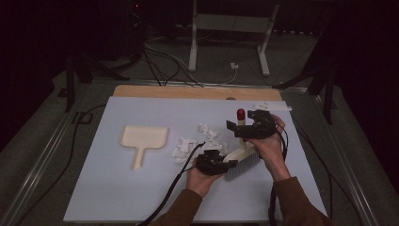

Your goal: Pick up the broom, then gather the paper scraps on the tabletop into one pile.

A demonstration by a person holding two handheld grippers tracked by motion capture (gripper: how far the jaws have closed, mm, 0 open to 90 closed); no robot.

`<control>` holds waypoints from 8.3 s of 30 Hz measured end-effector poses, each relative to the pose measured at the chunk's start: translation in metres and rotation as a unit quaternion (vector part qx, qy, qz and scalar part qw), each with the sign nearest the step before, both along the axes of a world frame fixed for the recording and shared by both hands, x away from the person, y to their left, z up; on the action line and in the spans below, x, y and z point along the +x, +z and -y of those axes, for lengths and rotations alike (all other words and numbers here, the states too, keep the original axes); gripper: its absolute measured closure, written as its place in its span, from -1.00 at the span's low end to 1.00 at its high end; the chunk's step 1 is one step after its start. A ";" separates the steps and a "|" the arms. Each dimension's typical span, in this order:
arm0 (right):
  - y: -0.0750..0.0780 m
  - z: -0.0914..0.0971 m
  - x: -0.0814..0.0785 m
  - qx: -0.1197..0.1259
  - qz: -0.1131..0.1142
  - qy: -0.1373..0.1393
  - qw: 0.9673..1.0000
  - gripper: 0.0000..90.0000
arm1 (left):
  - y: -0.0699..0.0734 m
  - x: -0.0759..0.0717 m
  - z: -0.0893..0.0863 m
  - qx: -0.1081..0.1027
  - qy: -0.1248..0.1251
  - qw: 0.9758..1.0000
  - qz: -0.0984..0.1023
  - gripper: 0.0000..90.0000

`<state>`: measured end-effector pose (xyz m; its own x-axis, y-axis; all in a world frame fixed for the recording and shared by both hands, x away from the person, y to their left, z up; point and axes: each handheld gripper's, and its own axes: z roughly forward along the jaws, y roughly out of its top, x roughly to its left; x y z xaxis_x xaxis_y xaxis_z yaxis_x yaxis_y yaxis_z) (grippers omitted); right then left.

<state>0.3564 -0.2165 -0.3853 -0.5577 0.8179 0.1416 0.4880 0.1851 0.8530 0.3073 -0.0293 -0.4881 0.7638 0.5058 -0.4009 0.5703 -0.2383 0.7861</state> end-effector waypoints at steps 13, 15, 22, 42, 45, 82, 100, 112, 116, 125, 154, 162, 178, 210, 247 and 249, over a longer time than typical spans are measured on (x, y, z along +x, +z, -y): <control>-0.007 0.006 0.003 0.053 -0.017 0.065 0.996 -1.00 | 0.022 -0.005 -0.023 0.007 0.010 1.000 0.018 0.55; -0.008 0.007 0.005 0.067 -0.020 0.076 0.995 -1.00 | 0.025 -0.005 -0.028 0.007 0.012 1.000 0.017 0.55; -0.011 0.015 0.009 0.132 -0.032 0.085 0.987 -1.00 | 0.033 -0.004 -0.046 0.011 0.023 0.999 0.021 0.55; -0.016 0.008 0.011 0.051 -0.048 0.136 0.988 -1.00 | 0.045 0.003 -0.083 0.022 -0.003 0.999 0.050 0.55; -0.018 0.004 0.010 0.035 -0.051 0.148 0.987 -1.00 | 0.045 0.004 -0.086 0.027 -0.012 0.998 0.053 0.55; -0.025 -0.017 0.011 0.001 -0.049 0.217 0.975 -1.00 | 0.049 0.013 -0.107 0.022 -0.066 0.996 0.063 0.55; -0.029 -0.026 0.008 -0.042 -0.066 0.265 0.961 -0.91 | 0.050 0.016 -0.108 0.017 -0.092 0.994 0.064 0.55; -0.036 -0.028 0.006 -0.065 -0.077 0.347 0.932 -0.57 | 0.052 0.014 -0.109 0.011 -0.119 0.991 0.065 0.55; -0.034 -0.028 0.005 -0.066 -0.075 0.362 0.927 -0.45 | 0.051 0.013 -0.108 0.015 -0.131 0.989 0.065 0.55; -0.032 -0.028 0.003 -0.074 -0.084 0.408 0.906 -0.22 | 0.050 0.011 -0.104 0.014 -0.150 0.986 0.071 0.55; -0.032 -0.032 -0.006 -0.089 -0.095 0.446 0.886 0.50 | 0.048 0.014 -0.112 -0.019 -0.097 0.994 0.054 -0.06; -0.030 -0.023 0.000 -0.077 -0.091 0.404 0.907 0.50 | 0.051 0.015 -0.125 -0.004 -0.032 0.998 0.062 -0.57; -0.029 -0.010 0.012 -0.048 -0.083 0.324 0.941 0.50 | 0.050 0.003 -0.165 0.056 0.120 0.985 0.112 -0.99; -0.024 0.019 0.049 -0.045 -0.026 0.084 0.995 0.50 | 0.018 -0.036 -0.247 0.096 0.299 0.939 0.143 -0.99; -0.070 0.003 0.080 -0.137 -0.044 0.024 0.989 0.50 | 0.012 -0.045 -0.255 0.087 0.323 0.932 0.140 -0.99; -0.072 0.000 0.079 -0.141 -0.048 0.029 0.988 0.50 | 0.012 -0.045 -0.255 0.086 0.323 0.932 0.140 -0.99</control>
